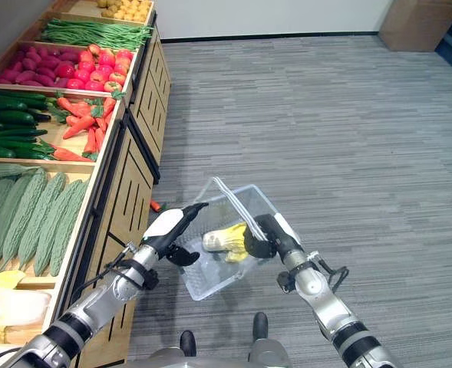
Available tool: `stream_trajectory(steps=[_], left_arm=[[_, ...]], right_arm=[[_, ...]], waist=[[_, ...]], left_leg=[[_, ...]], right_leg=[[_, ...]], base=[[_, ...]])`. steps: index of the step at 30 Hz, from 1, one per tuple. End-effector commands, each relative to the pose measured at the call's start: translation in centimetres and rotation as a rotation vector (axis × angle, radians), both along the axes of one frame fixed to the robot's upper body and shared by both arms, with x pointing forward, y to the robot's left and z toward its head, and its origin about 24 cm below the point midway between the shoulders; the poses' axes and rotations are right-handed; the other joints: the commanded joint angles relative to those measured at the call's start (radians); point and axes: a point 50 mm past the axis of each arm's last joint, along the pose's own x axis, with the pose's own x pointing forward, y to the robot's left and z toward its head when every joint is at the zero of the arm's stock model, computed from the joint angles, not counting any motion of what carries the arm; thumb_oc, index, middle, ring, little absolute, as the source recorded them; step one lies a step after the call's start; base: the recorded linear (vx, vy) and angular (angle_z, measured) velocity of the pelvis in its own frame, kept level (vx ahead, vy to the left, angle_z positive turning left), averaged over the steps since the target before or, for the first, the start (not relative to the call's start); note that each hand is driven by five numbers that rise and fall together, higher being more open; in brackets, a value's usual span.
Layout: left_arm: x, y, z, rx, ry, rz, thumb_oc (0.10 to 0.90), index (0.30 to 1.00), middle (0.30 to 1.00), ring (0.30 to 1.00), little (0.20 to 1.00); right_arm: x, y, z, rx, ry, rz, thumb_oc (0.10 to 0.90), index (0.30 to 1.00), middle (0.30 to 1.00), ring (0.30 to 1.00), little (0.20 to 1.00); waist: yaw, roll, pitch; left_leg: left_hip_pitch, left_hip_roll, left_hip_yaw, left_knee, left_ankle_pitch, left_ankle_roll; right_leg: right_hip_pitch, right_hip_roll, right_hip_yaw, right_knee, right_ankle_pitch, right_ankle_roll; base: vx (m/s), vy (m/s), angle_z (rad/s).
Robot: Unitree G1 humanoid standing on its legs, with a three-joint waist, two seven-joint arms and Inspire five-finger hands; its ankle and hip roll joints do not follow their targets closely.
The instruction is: Get the vegetables into the basket
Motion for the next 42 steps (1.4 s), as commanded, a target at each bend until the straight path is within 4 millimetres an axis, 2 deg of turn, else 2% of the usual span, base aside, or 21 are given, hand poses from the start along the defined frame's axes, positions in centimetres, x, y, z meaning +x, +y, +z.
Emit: stream_trajectory(steps=[1, 4, 7, 10, 11, 13, 14, 15, 18, 20, 22, 25, 29, 32, 36, 39, 42], left_arm=[[0.8, 1.1, 1.5, -0.169, -0.019, 0.025, 0.900, 1.000, 1.000, 1.000, 1.000], [-0.8, 2.9, -0.1, -0.178, 0.070, 0.100, 0.900, 1.000, 1.000, 1.000, 1.000], [-2.9, 5.2, -2.7, -0.151, 0.191, 0.216, 0.900, 1.000, 1.000, 1.000, 1.000], [-5.2, 6.6, -5.8, -0.104, 0.338, 0.313, 0.900, 1.000, 1.000, 1.000, 1.000], [-8.3, 8.1, -9.2, -0.043, 0.505, 0.444, 0.900, 1.000, 1.000, 1.000, 1.000], [-10.1, 8.8, -10.9, -0.015, 0.586, 0.554, 0.900, 1.000, 1.000, 1.000, 1.000], [-12.1, 9.2, -12.2, 0.065, 0.671, 0.585, 0.900, 1.000, 1.000, 1.000, 1.000], [-12.0, 9.2, -12.2, 0.065, 0.670, 0.585, 0.900, 1.000, 1.000, 1.000, 1.000], [-15.1, 9.6, -13.9, 0.156, 0.820, 0.643, 0.900, 1.000, 1.000, 1.000, 1.000], [-15.8, 9.6, -14.2, 0.175, 0.851, 0.664, 0.900, 1.000, 1.000, 1.000, 1.000], [-17.8, 9.6, -14.8, 0.188, 0.938, 0.754, 0.900, 1.000, 1.000, 1.000, 1.000], [-18.4, 9.2, -15.1, 0.161, 0.975, 0.822, 0.900, 1.000, 1.000, 1.000, 1.000], [-18.0, 8.3, -15.3, 0.021, 0.961, 0.928, 0.900, 1.000, 1.000, 1.000, 1.000], [-17.2, 8.0, -15.4, -0.062, 0.951, 0.984, 0.900, 1.000, 1.000, 1.000, 1.000], [-16.4, 7.6, -15.3, -0.086, 0.931, 1.000, 0.900, 1.000, 1.000, 1.000, 1.000], [-15.7, 7.4, -15.3, -0.112, 0.912, 1.013, 0.900, 1.000, 1.000, 1.000, 1.000], [-15.3, 7.2, -15.3, -0.123, 0.910, 1.016, 0.900, 1.000, 1.000, 1.000, 1.000]], right_arm=[[2.9, -1.4, 4.8, -0.023, -0.309, -0.088, 0.400, 0.300, 0.300, 0.300, 0.300], [1.7, -3.5, 3.2, -0.082, -0.244, -0.180, 0.400, 0.300, 0.300, 0.300, 0.300], [0.2, -5.7, 1.4, -0.111, -0.168, -0.293, 0.400, 0.300, 0.300, 0.300, 0.300], [-1.3, -7.1, -0.4, -0.039, -0.096, -0.423, 0.400, 0.300, 0.300, 0.300, 0.300], [-3.1, -8.2, -1.9, -0.010, -0.029, -0.521, 0.400, 0.300, 0.300, 0.300, 0.300], [-4.4, -8.7, -3.3, -0.003, 0.033, -0.582, 0.400, 0.300, 0.300, 0.300, 0.300], [-6.1, -9.5, -4.6, 0.000, 0.099, -0.652, 0.400, 0.300, 0.300, 0.300, 0.300], [-6.1, -9.5, -4.5, 0.000, 0.098, -0.652, 0.400, 0.300, 0.300, 0.300, 0.300], [-8.5, -10.4, -6.2, -0.045, 0.204, -0.714, 0.400, 0.300, 0.300, 0.300, 0.300], [-9.1, -10.7, -6.6, -0.063, 0.233, -0.736, 0.400, 0.300, 0.300, 0.300, 0.300], [-11.2, -11.2, -7.8, -0.080, 0.320, -0.823, 0.400, 0.300, 0.300, 0.300, 0.300], [-12.2, -11.1, -8.6, -0.073, 0.384, -0.850, 0.400, 0.300, 0.300, 0.300, 0.300], [-13.4, -10.9, -9.3, -0.084, 0.451, -0.854, 0.400, 0.300, 0.300, 0.300, 0.300], [-13.1, -10.6, -9.5, -0.100, 0.474, -0.818, 0.400, 0.300, 0.300, 0.300, 0.300], [-12.8, -10.1, -9.8, -0.108, 0.490, -0.795, 0.400, 0.300, 0.300, 0.300, 0.300], [-11.9, -9.9, -9.6, -0.106, 0.473, -0.761, 0.400, 0.300, 0.300, 0.300, 0.300], [-11.2, -10.0, -9.2, -0.106, 0.445, -0.753, 0.400, 0.300, 0.300, 0.300, 0.300]], waist=[[0.018, -0.009, -0.086], [0.026, -0.008, -0.080], [0.037, -0.010, -0.073], [0.039, -0.010, -0.072], [0.041, -0.015, -0.073], [0.042, -0.018, -0.075], [0.042, -0.022, -0.077], [0.042, -0.022, -0.076], [0.038, -0.025, -0.078], [0.037, -0.025, -0.077], [0.033, -0.026, -0.076], [0.027, -0.024, -0.067], [0.022, -0.018, -0.044], [0.021, -0.007, -0.021], [0.024, 0.002, -0.002], [0.030, 0.000, 0.019], [0.035, -0.003, 0.039]], left_leg=[[-0.043, 0.044, -0.105, 0.001, -0.013, -0.064], [-0.047, 0.048, -0.118, 0.001, -0.007, -0.065], [-0.053, 0.049, -0.130, 0.001, -0.002, -0.063], [-0.058, 0.046, -0.137, 0.001, 0.001, -0.061], [-0.062, 0.042, -0.140, 0.001, 0.001, -0.059], [-0.066, 0.039, -0.142, 0.001, 0.002, -0.058], [-0.068, 0.036, -0.143, 0.001, 0.000, -0.057], [-0.068, 0.036, -0.143, 0.001, 0.000, -0.057], [-0.072, 0.029, -0.143, 0.001, -0.003, -0.053], [-0.072, 0.028, -0.142, 0.001, -0.003, -0.053], [-0.067, 0.027, -0.141, 0.001, -0.009, -0.049], [-0.063, 0.030, -0.144, 0.001, -0.010, -0.047], [-0.065, 0.044, -0.157, 0.001, -0.001, -0.050], [-0.075, 0.068, -0.172, 0.001, 0.021, -0.059], [-0.087, 0.098, -0.192, 0.009, 0.046, -0.068], [-0.133, 0.100, -0.207, 0.107, 0.041, -0.076], [-0.181, 0.071, -0.243, 0.242, 0.054, -0.083]], right_leg=[[0.083, -0.066, -0.057, 0.006, -0.090, 0.099], [0.086, -0.062, -0.069, 0.006, -0.092, 0.097], [0.088, -0.060, -0.079, 0.006, -0.093, 0.097], [0.088, -0.062, -0.088, 0.006, -0.092, 0.098], [0.087, -0.066, -0.091, 0.006, -0.090, 0.099], [0.085, -0.069, -0.095, 0.006, -0.087, 0.100], [0.085, -0.073, -0.097, 0.006, -0.085, 0.101], [0.085, -0.073, -0.097, 0.006, -0.085, 0.102], [0.080, -0.081, -0.096, 0.006, -0.080, 0.103], [0.079, -0.083, -0.095, 0.006, -0.078, 0.104], [0.085, -0.086, -0.092, 0.006, -0.078, 0.101], [0.082, -0.082, -0.087, 0.033, -0.090, 0.092], [0.048, -0.068, -0.084, 0.099, -0.123, 0.077], [0.025, -0.045, -0.090, 0.142, -0.155, 0.060], [0.013, -0.013, -0.095, 0.159, -0.176, 0.034], [0.031, -0.001, -0.099, 0.142, -0.181, 0.013], [0.050, 0.002, -0.105, 0.142, -0.194, -0.008]], base=[[0.01, -0.048, 0.05], [0.01, -0.039, 0.13], [0.00, -0.011, 0.10], [-0.01, 0.016, 0.08], [-0.03, 0.041, 0.10], [-0.02, 0.042, 0.04], [-0.01, 0.034, 0.10], [-0.01, 0.035, 0.13], [-0.01, 0.033, 0.03], [-0.01, 0.016, 0.00], [0.00, 0.000, 0.00], [0.00, 0.000, 0.00], [0.00, -0.049, 0.00], [-0.02, -0.126, 0.03], [0.02, -0.152, 0.13], [0.03, -0.187, 0.04], [0.07, -0.111, 0.08]])
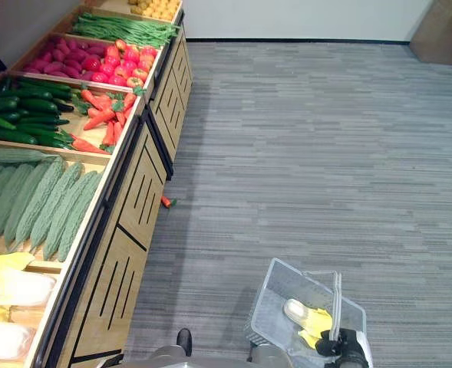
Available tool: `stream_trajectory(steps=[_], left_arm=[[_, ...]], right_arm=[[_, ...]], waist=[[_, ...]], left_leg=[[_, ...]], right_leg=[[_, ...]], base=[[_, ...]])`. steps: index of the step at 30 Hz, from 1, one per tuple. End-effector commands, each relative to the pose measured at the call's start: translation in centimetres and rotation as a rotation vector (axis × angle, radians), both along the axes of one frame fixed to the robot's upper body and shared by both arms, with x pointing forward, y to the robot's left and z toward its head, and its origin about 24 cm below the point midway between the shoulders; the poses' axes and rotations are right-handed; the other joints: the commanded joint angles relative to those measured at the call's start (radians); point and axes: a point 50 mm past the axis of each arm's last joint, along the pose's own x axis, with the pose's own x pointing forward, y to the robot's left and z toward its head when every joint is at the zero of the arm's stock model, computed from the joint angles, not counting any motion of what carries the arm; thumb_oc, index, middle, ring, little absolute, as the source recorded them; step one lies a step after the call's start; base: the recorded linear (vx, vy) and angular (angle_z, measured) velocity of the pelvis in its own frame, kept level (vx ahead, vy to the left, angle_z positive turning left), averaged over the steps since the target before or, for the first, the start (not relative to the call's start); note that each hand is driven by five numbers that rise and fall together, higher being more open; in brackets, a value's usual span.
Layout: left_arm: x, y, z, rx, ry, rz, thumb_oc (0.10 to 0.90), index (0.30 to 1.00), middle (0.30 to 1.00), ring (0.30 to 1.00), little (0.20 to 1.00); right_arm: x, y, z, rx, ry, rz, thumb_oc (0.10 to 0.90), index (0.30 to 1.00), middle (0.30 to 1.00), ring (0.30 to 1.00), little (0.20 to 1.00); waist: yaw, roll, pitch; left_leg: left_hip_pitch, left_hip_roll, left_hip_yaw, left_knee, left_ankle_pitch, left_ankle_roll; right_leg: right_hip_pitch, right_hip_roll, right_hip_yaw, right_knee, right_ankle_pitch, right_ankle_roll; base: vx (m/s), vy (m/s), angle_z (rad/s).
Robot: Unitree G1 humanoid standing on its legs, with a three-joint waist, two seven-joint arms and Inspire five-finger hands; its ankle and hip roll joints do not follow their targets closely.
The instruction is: Get the vegetables into the basket
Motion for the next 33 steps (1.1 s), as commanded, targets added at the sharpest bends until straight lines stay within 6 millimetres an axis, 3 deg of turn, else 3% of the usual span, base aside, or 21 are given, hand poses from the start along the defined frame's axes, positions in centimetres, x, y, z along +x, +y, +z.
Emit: stream_trajectory(steps=[1, 4, 7, 8, 11, 13, 17, 19, 21, 22, 24, 26, 27, 30, 31, 32, 33], left_arm=[[1.5, 0.1, 0.3, 0.010, -0.054, 0.050, 0.900, 1.000, 1.000, 1.000, 1.000], [1.6, 0.0, 0.2, 0.005, -0.056, 0.057, 0.900, 1.000, 1.000, 1.000, 1.000], [1.2, 0.0, 0.2, 0.011, -0.046, 0.056, 0.900, 1.000, 1.000, 1.000, 1.000], [1.1, 0.0, 0.2, 0.014, -0.042, 0.046, 0.900, 1.000, 1.000, 1.000, 1.000], [1.0, 0.2, 0.2, 0.032, -0.040, 0.027, 0.900, 1.000, 1.000, 1.000, 1.000], [0.4, 0.5, 0.2, 0.043, -0.029, 0.026, 0.900, 1.000, 1.000, 1.000, 1.000], [0.5, 1.1, 0.4, 0.070, -0.020, -0.016, 0.900, 1.000, 1.000, 1.000, 1.000], [0.7, 1.7, 0.6, 0.093, -0.027, -0.037, 0.900, 1.000, 1.000, 1.000, 1.000], [1.0, 2.0, 0.8, 0.100, -0.039, -0.038, 0.900, 1.000, 1.000, 1.000, 1.000], [2.2, 2.5, 1.2, 0.126, -0.069, -0.059, 0.900, 1.000, 1.000, 1.000, 1.000], [3.0, 2.6, 1.4, 0.134, -0.093, -0.077, 0.900, 1.000, 1.000, 1.000, 1.000], [3.9, 2.6, 1.7, 0.143, -0.118, -0.098, 0.900, 1.000, 1.000, 1.000, 1.000], [4.5, 2.5, 1.8, 0.147, -0.136, -0.119, 0.900, 1.000, 1.000, 1.000, 1.000], [5.7, 2.4, 2.1, 0.170, -0.156, -0.165, 0.900, 1.000, 1.000, 1.000, 1.000], [6.0, 2.3, 2.2, 0.175, -0.162, -0.174, 0.900, 1.000, 1.000, 1.000, 1.000], [6.6, 2.1, 2.3, 0.174, -0.178, -0.169, 0.900, 1.000, 1.000, 1.000, 1.000], [6.6, 2.1, 2.3, 0.173, -0.178, -0.169, 0.900, 1.000, 1.000, 1.000, 1.000]], right_arm=[[3.2, -2.1, 2.3, -0.081, -0.156, 0.014, 0.400, 0.300, 0.300, 0.300, 0.300], [4.0, -2.2, 2.6, -0.086, -0.180, 0.036, 0.400, 0.300, 0.300, 0.300, 0.300], [4.3, -1.9, 2.9, -0.085, -0.204, 0.056, 0.400, 0.300, 0.300, 0.300, 0.300], [4.8, -1.6, 2.9, -0.080, -0.218, 0.062, 0.400, 0.300, 0.300, 0.300, 0.300], [5.9, -0.9, 3.1, -0.072, -0.245, 0.098, 0.400, 0.300, 0.300, 0.300, 0.300], [6.2, -0.6, 3.1, -0.062, -0.252, 0.113, 0.400, 0.300, 0.300, 0.300, 0.300], [6.1, 0.1, 2.8, -0.037, -0.247, 0.114, 0.400, 0.300, 0.300, 0.300, 0.300], [6.1, 0.4, 2.6, -0.017, -0.255, 0.089, 0.400, 0.300, 0.300, 0.300, 0.300], [6.4, 0.6, 2.7, -0.009, -0.262, 0.088, 0.400, 0.300, 0.300, 0.300, 0.300], [7.3, 1.2, 2.9, 0.007, -0.295, 0.088, 0.400, 0.300, 0.300, 0.300, 0.300], [7.5, 1.3, 2.9, 0.011, -0.294, 0.087, 0.400, 0.300, 0.300, 0.300, 0.300], [7.7, 1.6, 2.9, 0.016, -0.298, 0.095, 0.400, 0.300, 0.300, 0.300, 0.300], [7.7, 1.5, 2.9, 0.013, -0.296, 0.098, 0.400, 0.300, 0.300, 0.300, 0.300], [8.0, 1.7, 3.0, 0.011, -0.299, 0.112, 0.400, 0.300, 0.300, 0.300, 0.300], [8.2, 1.8, 3.1, 0.011, -0.302, 0.120, 0.400, 0.300, 0.300, 0.300, 0.300], [8.2, 1.9, 3.0, 0.008, -0.293, 0.118, 0.400, 0.300, 0.300, 0.300, 0.300], [8.2, 1.9, 3.0, 0.008, -0.292, 0.119, 0.400, 0.300, 0.300, 0.300, 0.300]], waist=[[0.013, -0.018, 0.017], [0.035, -0.030, 0.021], [0.043, -0.032, 0.011], [0.061, -0.027, 0.009], [0.088, -0.031, 0.004], [0.101, -0.039, -0.014], [0.106, -0.064, -0.032], [0.109, -0.088, -0.053], [0.110, -0.096, -0.057], [0.106, -0.098, -0.043], [0.092, -0.081, -0.025], [0.077, -0.060, -0.003], [0.073, -0.050, 0.000], [0.051, -0.055, 0.014], [0.042, -0.061, 0.018], [0.026, -0.068, 0.023], [0.026, -0.066, 0.025]], left_leg=[[-0.078, -0.032, -0.156, 0.098, 0.082, -0.020], [-0.157, -0.114, -0.201, 0.061, 0.053, 0.008], [-0.214, -0.102, -0.176, -0.002, 0.103, 0.011], [-0.257, -0.096, -0.152, -0.070, 0.154, 0.009], [-0.265, -0.104, -0.162, -0.120, 0.186, 0.005], [-0.243, -0.112, -0.181, -0.117, 0.172, 0.023], [-0.233, -0.130, -0.153, -0.101, 0.150, 0.049], [-0.220, -0.160, -0.131, -0.077, 0.108, 0.084], [-0.214, -0.170, -0.123, -0.072, 0.090, 0.099], [-0.180, -0.184, -0.111, -0.072, 0.061, 0.132], [-0.143, -0.196, -0.121, -0.075, 0.046, 0.152], [-0.104, -0.193, -0.139, -0.080, 0.030, 0.163], [-0.087, -0.189, -0.142, -0.087, 0.025, 0.164], [-0.033, -0.186, -0.154, -0.106, 0.005, 0.149], [-0.018, -0.185, -0.162, -0.111, -0.007, 0.138], [0.022, -0.174, -0.189, -0.123, -0.038, 0.118], [0.026, -0.172, -0.190, -0.124, -0.039, 0.117]], right_leg=[[0.040, -0.058, -0.001, 0.142, -0.138, 0.047], [0.059, -0.057, 0.016, 0.129, -0.150, 0.054], [0.086, -0.051, 0.022, 0.112, -0.159, 0.060], [0.115, -0.037, 0.033, 0.098, -0.171, 0.062], [0.149, -0.028, 0.089, 0.096, -0.198, 0.071], [0.161, -0.035, 0.114, 0.109, -0.215, 0.082], [0.158, -0.073, 0.130, 0.137, -0.209, 0.111], [0.136, -0.114, 0.154, 0.178, -0.149, 0.143], [0.119, -0.125, 0.162, 0.215, -0.130, 0.152], [0.017, -0.142, 0.172, 0.405, -0.016, 0.173], [-0.025, -0.129, 0.182, 0.547, 0.078, 0.172], [-0.088, -0.117, 0.173, 0.629, 0.073, 0.160], [-0.126, -0.118, 0.151, 0.616, 0.053, 0.150], [-0.165, -0.134, 0.094, 0.447, -0.014, 0.131], [-0.183, -0.139, 0.091, 0.340, -0.017, 0.134], [-0.196, -0.155, 0.111, 0.180, 0.033, 0.156], [-0.190, -0.152, 0.109, 0.176, 0.034, 0.155]], base=[[0.09, -0.060, 0.06], [0.15, -0.046, -0.09], [0.22, 0.024, -0.06], [0.25, 0.053, -0.09], [0.30, 0.115, -0.24], [0.27, 0.185, -0.95], [0.21, 0.194, -0.62], [0.23, 0.231, -0.10], [0.14, 0.224, -0.38], [0.20, 0.357, -0.33], [0.16, 0.274, -0.12], [0.16, 0.163, 0.12], [0.22, 0.094, 0.23], [0.25, -0.043, 0.09], [0.40, -0.231, 0.18], [0.32, -0.197, 0.15], [0.44, -0.270, 0.21]])
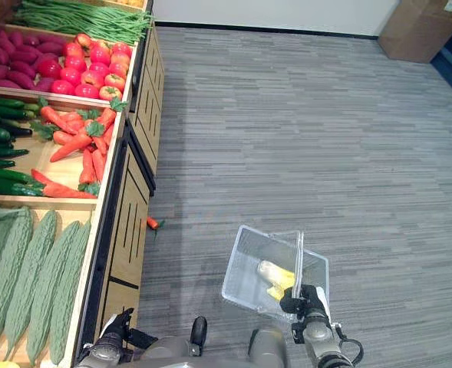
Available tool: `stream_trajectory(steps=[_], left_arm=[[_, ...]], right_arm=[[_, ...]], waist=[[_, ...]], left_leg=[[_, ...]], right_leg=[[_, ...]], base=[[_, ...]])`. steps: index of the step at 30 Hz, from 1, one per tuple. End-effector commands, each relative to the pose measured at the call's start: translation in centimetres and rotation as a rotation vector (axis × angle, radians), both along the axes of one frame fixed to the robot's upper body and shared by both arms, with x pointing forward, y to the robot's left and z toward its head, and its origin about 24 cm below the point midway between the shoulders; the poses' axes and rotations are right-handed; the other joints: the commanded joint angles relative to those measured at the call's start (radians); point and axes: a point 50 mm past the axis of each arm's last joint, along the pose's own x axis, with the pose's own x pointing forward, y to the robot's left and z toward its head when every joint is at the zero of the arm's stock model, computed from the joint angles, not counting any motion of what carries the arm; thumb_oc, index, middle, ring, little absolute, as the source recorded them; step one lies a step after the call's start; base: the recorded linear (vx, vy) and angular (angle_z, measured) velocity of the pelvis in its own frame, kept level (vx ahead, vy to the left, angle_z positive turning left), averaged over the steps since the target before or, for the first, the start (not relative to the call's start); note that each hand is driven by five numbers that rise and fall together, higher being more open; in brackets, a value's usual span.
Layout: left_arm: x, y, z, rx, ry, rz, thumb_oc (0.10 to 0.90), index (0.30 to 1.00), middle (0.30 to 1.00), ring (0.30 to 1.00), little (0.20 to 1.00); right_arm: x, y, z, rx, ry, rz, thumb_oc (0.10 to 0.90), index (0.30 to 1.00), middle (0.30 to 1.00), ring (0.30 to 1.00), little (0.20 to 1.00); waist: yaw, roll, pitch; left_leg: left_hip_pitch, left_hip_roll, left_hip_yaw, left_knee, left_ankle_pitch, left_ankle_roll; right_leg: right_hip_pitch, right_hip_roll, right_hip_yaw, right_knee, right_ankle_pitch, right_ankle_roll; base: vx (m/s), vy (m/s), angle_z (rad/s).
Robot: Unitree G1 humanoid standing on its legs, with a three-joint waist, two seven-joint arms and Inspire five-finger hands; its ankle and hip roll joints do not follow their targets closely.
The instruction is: Get the vegetables into the basket
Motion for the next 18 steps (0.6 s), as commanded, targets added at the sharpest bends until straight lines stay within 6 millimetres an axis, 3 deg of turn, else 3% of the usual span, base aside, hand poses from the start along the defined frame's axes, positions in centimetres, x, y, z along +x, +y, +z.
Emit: stream_trajectory(steps=[1, 3, 5, 7, 12, 13, 16, 17, 18], left_arm=[[0.8, 1.7, 0.9, 0.075, -0.059, 0.006, 0.900, 1.000, 1.000, 1.000, 1.000], [0.8, 1.7, 0.9, 0.075, -0.058, 0.006, 0.900, 1.000, 1.000, 1.000, 1.000], [0.5, 1.4, 0.7, 0.063, -0.063, 0.022, 0.900, 1.000, 1.000, 1.000, 1.000], [-0.3, 1.3, 0.4, 0.056, -0.040, 0.042, 0.900, 1.000, 1.000, 1.000, 1.000], [-1.3, 1.2, 0.1, 0.062, -0.009, 0.079, 0.900, 1.000, 1.000, 1.000, 1.000], [-1.4, 0.9, -0.1, 0.057, -0.005, 0.075, 0.900, 1.000, 1.000, 1.000, 1.000], [-1.8, 0.9, -0.2, 0.056, 0.009, 0.085, 0.900, 1.000, 1.000, 1.000, 1.000], [-3.0, 1.0, -0.5, 0.058, 0.054, 0.111, 0.900, 1.000, 1.000, 1.000, 1.000], [-4.0, 0.9, -0.8, 0.065, 0.100, 0.113, 0.900, 1.000, 1.000, 1.000, 1.000]], right_arm=[[0.6, -3.6, 1.7, -0.110, -0.080, -0.042, 0.400, 0.300, 0.300, 0.300, 0.300], [0.6, -3.6, 1.7, -0.111, -0.078, -0.042, 0.400, 0.300, 0.300, 0.300, 0.300], [-0.5, -3.8, 1.2, -0.111, -0.043, -0.052, 0.400, 0.300, 0.300, 0.300, 0.300], [-1.5, -4.2, 0.8, -0.111, -0.003, -0.060, 0.400, 0.300, 0.300, 0.300, 0.300], [-1.7, -5.1, 1.1, -0.125, -0.020, -0.073, 0.400, 0.300, 0.300, 0.300, 0.300], [-1.9, -5.7, 1.2, -0.138, -0.014, -0.085, 0.400, 0.300, 0.300, 0.300, 0.300], [-2.0, -5.7, 1.3, -0.141, -0.016, -0.082, 0.400, 0.300, 0.300, 0.300, 0.300], [-2.1, -6.2, 1.5, -0.152, -0.023, -0.094, 0.400, 0.300, 0.300, 0.300, 0.300], [-1.9, -6.5, 1.7, -0.161, -0.028, -0.097, 0.400, 0.300, 0.300, 0.300, 0.300]], waist=[[-0.025, -0.010, 0.022], [-0.023, -0.003, 0.025], [-0.019, -0.018, 0.007], [-0.017, -0.011, -0.013], [-0.024, 0.014, -0.021], [-0.020, 0.018, -0.016], [-0.020, 0.019, -0.012], [-0.018, 0.015, -0.002], [-0.008, 0.010, 0.011]], left_leg=[[0.002, 0.070, -0.118, 0.001, -0.043, -0.080], [0.011, 0.077, -0.116, -0.001, -0.049, -0.081], [0.040, 0.101, -0.144, 0.011, -0.077, -0.101], [0.058, 0.141, -0.155, 0.014, -0.073, -0.121], [0.027, 0.205, -0.203, 0.069, 0.000, -0.160], [0.006, 0.204, -0.216, 0.120, 0.033, -0.170], [-0.008, 0.204, -0.218, 0.148, 0.056, -0.176], [-0.043, 0.200, -0.188, 0.245, 0.101, -0.186], [-0.091, 0.196, -0.118, 0.289, 0.117, -0.179]], right_leg=[[0.018, -0.017, 0.052, -0.166, 0.214, 0.033], [0.032, -0.009, 0.049, -0.181, 0.219, 0.033], [0.051, 0.000, 0.041, -0.163, 0.217, 0.025], [0.062, 0.025, 0.012, -0.152, 0.198, 0.011], [0.075, 0.071, -0.037, -0.109, 0.132, -0.036], [0.094, 0.080, -0.051, -0.110, 0.117, -0.048], [0.109, 0.084, -0.061, -0.116, 0.111, -0.055], [0.144, 0.086, -0.080, -0.134, 0.101, -0.069], [0.206, 0.091, -0.115, -0.169, 0.081, -0.083]], base=[[0.24, -0.138, 0.34], [0.23, -0.146, 0.52], [0.36, -0.306, 0.48], [0.29, -0.292, 0.46], [0.21, -0.254, 0.28], [0.18, -0.184, 0.28], [0.13, -0.129, 0.23], [0.24, -0.240, 0.52], [0.24, -0.240, 0.48]])
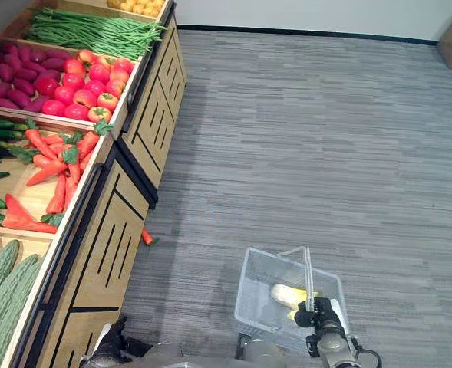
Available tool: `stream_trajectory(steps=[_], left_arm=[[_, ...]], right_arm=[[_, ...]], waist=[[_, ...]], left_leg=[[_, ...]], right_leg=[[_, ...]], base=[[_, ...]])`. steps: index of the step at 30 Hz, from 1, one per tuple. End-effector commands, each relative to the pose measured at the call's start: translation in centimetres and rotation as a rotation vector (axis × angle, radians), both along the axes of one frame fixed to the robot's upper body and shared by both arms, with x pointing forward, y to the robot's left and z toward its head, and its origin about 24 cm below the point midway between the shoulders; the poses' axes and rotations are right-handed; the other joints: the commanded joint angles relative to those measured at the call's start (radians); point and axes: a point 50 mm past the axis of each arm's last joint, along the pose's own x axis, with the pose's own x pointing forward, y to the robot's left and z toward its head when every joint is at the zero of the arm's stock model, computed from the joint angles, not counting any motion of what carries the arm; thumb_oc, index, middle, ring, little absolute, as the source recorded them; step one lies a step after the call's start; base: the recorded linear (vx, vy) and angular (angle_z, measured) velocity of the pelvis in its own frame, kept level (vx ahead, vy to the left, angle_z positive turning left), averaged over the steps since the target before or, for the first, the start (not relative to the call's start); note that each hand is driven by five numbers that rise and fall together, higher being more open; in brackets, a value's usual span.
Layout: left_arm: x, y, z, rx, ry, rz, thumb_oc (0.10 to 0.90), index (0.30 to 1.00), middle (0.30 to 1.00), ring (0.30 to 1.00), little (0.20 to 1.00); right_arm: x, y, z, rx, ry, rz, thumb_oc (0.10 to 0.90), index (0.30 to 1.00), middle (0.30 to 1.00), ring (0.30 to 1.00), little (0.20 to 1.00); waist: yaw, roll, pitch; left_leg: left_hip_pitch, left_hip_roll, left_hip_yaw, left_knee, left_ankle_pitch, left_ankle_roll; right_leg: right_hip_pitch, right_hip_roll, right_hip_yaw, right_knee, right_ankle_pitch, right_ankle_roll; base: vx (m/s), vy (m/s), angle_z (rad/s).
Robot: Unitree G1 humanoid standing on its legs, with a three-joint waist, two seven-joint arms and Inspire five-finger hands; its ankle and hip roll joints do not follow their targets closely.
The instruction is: Get the vegetables into the basket
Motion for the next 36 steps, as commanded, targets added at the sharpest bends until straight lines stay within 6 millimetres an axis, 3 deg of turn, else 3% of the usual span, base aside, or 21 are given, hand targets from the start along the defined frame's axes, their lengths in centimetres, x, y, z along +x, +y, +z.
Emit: stream_trajectory(steps=[1, 5, 8, 9, 11, 13, 17, 18, 20, 23, 25, 26, 27, 32, 35, 36], left_arm=[[-1.4, 0.9, -0.1, 0.056, 0.070, -0.003, 0.900, 1.000, 1.000, 1.000, 1.000], [-2.7, 0.6, -0.5, 0.054, 0.126, -0.041, 0.900, 1.000, 1.000, 1.000, 1.000], [-2.8, 0.1, -0.6, 0.043, 0.133, -0.067, 0.900, 1.000, 1.000, 1.000, 1.000], [-2.9, 0.1, -0.6, 0.043, 0.133, -0.067, 0.900, 1.000, 1.000, 1.000, 1.000], [-3.1, 0.1, -0.7, 0.042, 0.137, -0.074, 0.900, 1.000, 1.000, 1.000, 1.000], [-3.3, 0.2, -0.7, 0.046, 0.144, -0.070, 0.900, 1.000, 1.000, 1.000, 1.000], [-3.6, 0.6, -0.6, 0.055, 0.154, -0.080, 0.900, 1.000, 1.000, 1.000, 1.000], [-3.6, 1.1, -0.5, 0.076, 0.160, -0.094, 0.900, 1.000, 1.000, 1.000, 1.000], [-3.6, 1.3, -0.4, 0.081, 0.160, -0.095, 0.900, 1.000, 1.000, 1.000, 1.000], [-2.3, 1.8, 0.0, 0.099, 0.121, -0.090, 0.900, 1.000, 1.000, 1.000, 1.000], [-1.4, 2.1, 0.3, 0.105, 0.084, -0.085, 0.900, 1.000, 1.000, 1.000, 1.000], [-1.4, 2.0, 0.3, 0.104, 0.084, -0.085, 0.900, 1.000, 1.000, 1.000, 1.000], [-0.5, 2.4, 0.6, 0.118, 0.064, -0.097, 0.900, 1.000, 1.000, 1.000, 1.000], [-0.6, 2.3, 0.5, 0.117, 0.073, -0.109, 0.900, 1.000, 1.000, 1.000, 1.000], [-0.9, 2.2, 0.4, 0.114, 0.090, -0.112, 0.900, 1.000, 1.000, 1.000, 1.000], [-0.8, 2.2, 0.4, 0.114, 0.091, -0.121, 0.900, 1.000, 1.000, 1.000, 1.000]], right_arm=[[1.7, -2.8, 2.2, -0.075, -0.153, -0.053, 0.400, 0.300, 0.300, 0.300, 0.300], [1.9, -3.3, 2.6, -0.086, -0.167, -0.059, 0.400, 0.300, 0.300, 0.300, 0.300], [2.0, -3.2, 2.6, -0.093, -0.165, -0.049, 0.400, 0.300, 0.300, 0.300, 0.300], [2.0, -3.2, 2.6, -0.093, -0.165, -0.049, 0.400, 0.300, 0.300, 0.300, 0.300], [2.4, -2.6, 2.6, -0.091, -0.167, -0.017, 0.400, 0.300, 0.300, 0.300, 0.300], [2.8, -2.1, 2.6, -0.083, -0.180, 0.010, 0.400, 0.300, 0.300, 0.300, 0.300], [3.1, -1.6, 2.6, -0.068, -0.185, 0.023, 0.400, 0.300, 0.300, 0.300, 0.300], [3.2, -1.1, 2.4, -0.056, -0.186, 0.020, 0.400, 0.300, 0.300, 0.300, 0.300], [3.2, -0.9, 2.3, -0.047, -0.187, 0.020, 0.400, 0.300, 0.300, 0.300, 0.300], [3.5, -0.4, 2.2, -0.044, -0.176, 0.026, 0.400, 0.300, 0.300, 0.300, 0.300], [4.1, -0.1, 2.2, -0.029, -0.190, 0.005, 0.400, 0.300, 0.300, 0.300, 0.300], [4.1, -0.1, 2.2, -0.029, -0.190, 0.005, 0.400, 0.300, 0.300, 0.300, 0.300], [4.3, 0.0, 2.2, -0.020, -0.192, 0.004, 0.400, 0.300, 0.300, 0.300, 0.300], [4.0, -0.3, 2.1, -0.024, -0.181, -0.009, 0.400, 0.300, 0.300, 0.300, 0.300], [4.1, -0.2, 2.2, -0.023, -0.187, -0.005, 0.400, 0.300, 0.300, 0.300, 0.300], [4.1, -0.3, 2.2, -0.023, -0.188, -0.010, 0.400, 0.300, 0.300, 0.300, 0.300]], waist=[[0.023, 0.008, 0.034], [0.038, 0.004, 0.042], [0.058, 0.016, 0.032], [0.059, 0.015, 0.032], [0.094, 0.020, 0.022], [0.104, 0.017, 0.018], [0.111, 0.000, 0.001], [0.115, -0.019, -0.019], [0.117, -0.026, -0.022], [0.128, -0.042, -0.034], [0.128, -0.043, -0.026], [0.129, -0.041, -0.029], [0.106, -0.016, -0.004], [0.084, 0.012, 0.016], [0.060, 0.014, 0.024], [0.049, 0.012, 0.025]], left_leg=[[-0.065, 0.047, 0.060, -0.045, 0.195, 0.028], [-0.156, 0.000, 0.172, -0.139, 0.129, 0.046], [-0.250, -0.015, 0.251, -0.233, 0.191, 0.057], [-0.248, -0.016, 0.253, -0.238, 0.193, 0.057], [-0.281, -0.036, 0.263, -0.314, 0.266, 0.054], [-0.281, -0.038, 0.258, -0.332, 0.286, 0.048], [-0.254, -0.038, 0.267, -0.338, 0.268, 0.065], [-0.236, -0.054, 0.275, -0.317, 0.230, 0.093], [-0.233, -0.058, 0.281, -0.303, 0.215, 0.100], [-0.229, -0.078, 0.289, -0.272, 0.173, 0.123], [-0.198, -0.102, 0.281, -0.278, 0.153, 0.154], [-0.202, -0.101, 0.281, -0.278, 0.154, 0.154], [-0.152, -0.106, 0.237, -0.287, 0.137, 0.175], [-0.094, -0.097, 0.185, -0.290, 0.113, 0.177], [-0.060, -0.088, 0.130, -0.273, 0.082, 0.160], [-0.047, -0.083, 0.099, -0.268, 0.063, 0.146]], right_leg=[[0.004, -0.059, 0.010, 0.087, -0.067, 0.116], [0.051, -0.070, -0.035, 0.053, -0.087, 0.127], [0.080, -0.054, -0.056, 0.032, -0.105, 0.130], [0.081, -0.055, -0.055, 0.032, -0.105, 0.130], [0.121, -0.027, -0.040, 0.023, -0.128, 0.131], [0.146, -0.020, -0.023, 0.029, -0.146, 0.131], [0.178, -0.033, -0.009, 0.045, -0.169, 0.141], [0.188, -0.063, 0.009, 0.070, -0.177, 0.158], [0.188, -0.075, 0.014, 0.076, -0.176, 0.162], [0.171, -0.106, 0.030, 0.117, -0.151, 0.189], [0.105, -0.123, 0.057, 0.293, -0.082, 0.207], [0.101, -0.122, 0.057, 0.292, -0.080, 0.206], [0.001, -0.107, 0.088, 0.481, 0.009, 0.216], [-0.064, -0.147, 0.068, 0.490, 0.009, 0.192], [-0.087, -0.156, 0.117, 0.388, -0.011, 0.187], [-0.097, -0.159, 0.164, 0.290, -0.012, 0.190]], base=[[0.17, -0.163, 0.38], [0.12, -0.060, 0.31], [0.14, 0.005, 0.40], [0.23, 0.021, 0.22], [0.29, 0.044, -0.09], [0.26, 0.091, -0.33], [0.25, 0.141, -0.33], [0.32, 0.239, -0.22], [0.21, 0.186, -0.15], [0.16, 0.183, -0.26], [0.16, 0.233, -0.02], [0.18, 0.196, 0.02], [0.14, 0.124, 0.12], [0.19, -0.003, 0.65], [0.26, -0.179, 0.46], [0.32, -0.274, 0.54]])
